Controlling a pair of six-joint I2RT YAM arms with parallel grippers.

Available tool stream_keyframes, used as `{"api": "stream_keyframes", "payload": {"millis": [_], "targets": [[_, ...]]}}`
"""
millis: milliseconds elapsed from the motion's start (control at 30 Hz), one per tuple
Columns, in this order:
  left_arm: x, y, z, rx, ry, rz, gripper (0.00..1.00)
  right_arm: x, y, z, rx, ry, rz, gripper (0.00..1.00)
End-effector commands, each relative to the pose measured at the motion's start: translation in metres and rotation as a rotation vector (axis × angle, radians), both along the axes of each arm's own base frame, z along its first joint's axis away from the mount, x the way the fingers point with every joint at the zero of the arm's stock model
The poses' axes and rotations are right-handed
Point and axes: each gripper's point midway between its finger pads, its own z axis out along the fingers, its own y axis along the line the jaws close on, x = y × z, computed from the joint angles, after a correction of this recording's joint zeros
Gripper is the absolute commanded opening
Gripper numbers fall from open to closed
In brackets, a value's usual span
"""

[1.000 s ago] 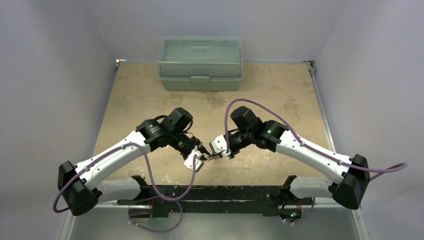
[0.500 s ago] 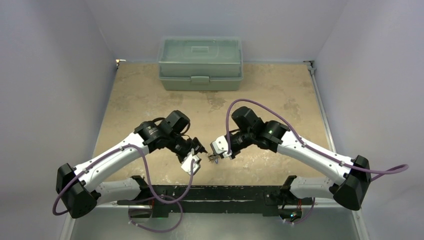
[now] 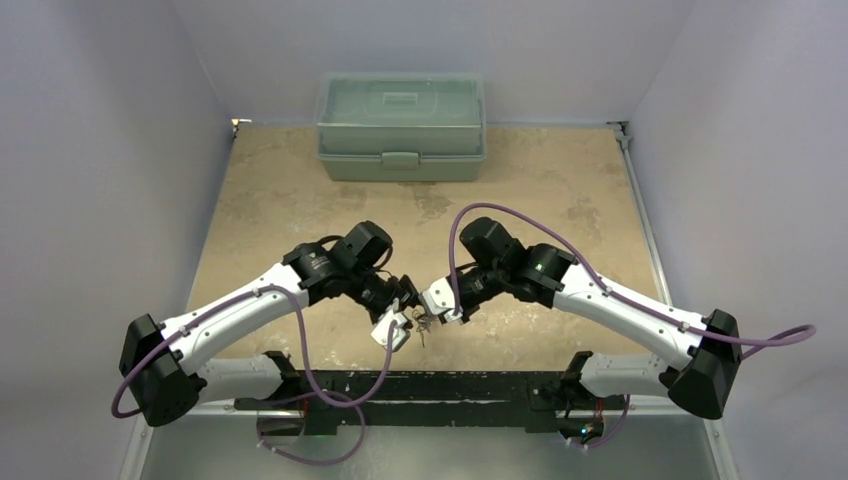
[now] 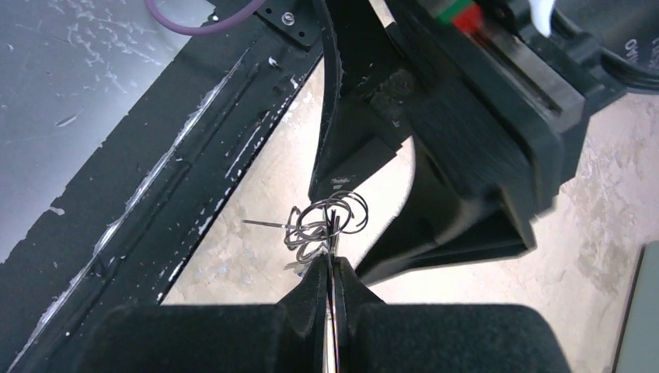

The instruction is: Remove the keys from the keyring

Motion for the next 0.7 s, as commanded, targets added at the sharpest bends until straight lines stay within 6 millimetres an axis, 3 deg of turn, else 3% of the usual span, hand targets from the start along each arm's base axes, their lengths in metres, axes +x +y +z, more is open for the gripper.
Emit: {"api": "stream_keyframes", "payload": {"millis": [0, 200, 667], "targets": [[-0.012, -0.004, 0.007, -0.035, 0.036, -0.036, 0.42, 0.005, 0.004, 0.019, 0.057, -0.062, -0.002, 0.00], [-0.017, 0.005, 0.013, -0.010, 0.048, -0.022, 0.20, 0.002, 0.004, 0.018, 0.075, -0.034, -0.014, 0.00], [-0.014, 0.016, 0.022, 0.009, 0.033, 0.061, 0.00, 0.013, -0.011, 0.011, 0.082, -0.003, -0.088, 0.00]]}}
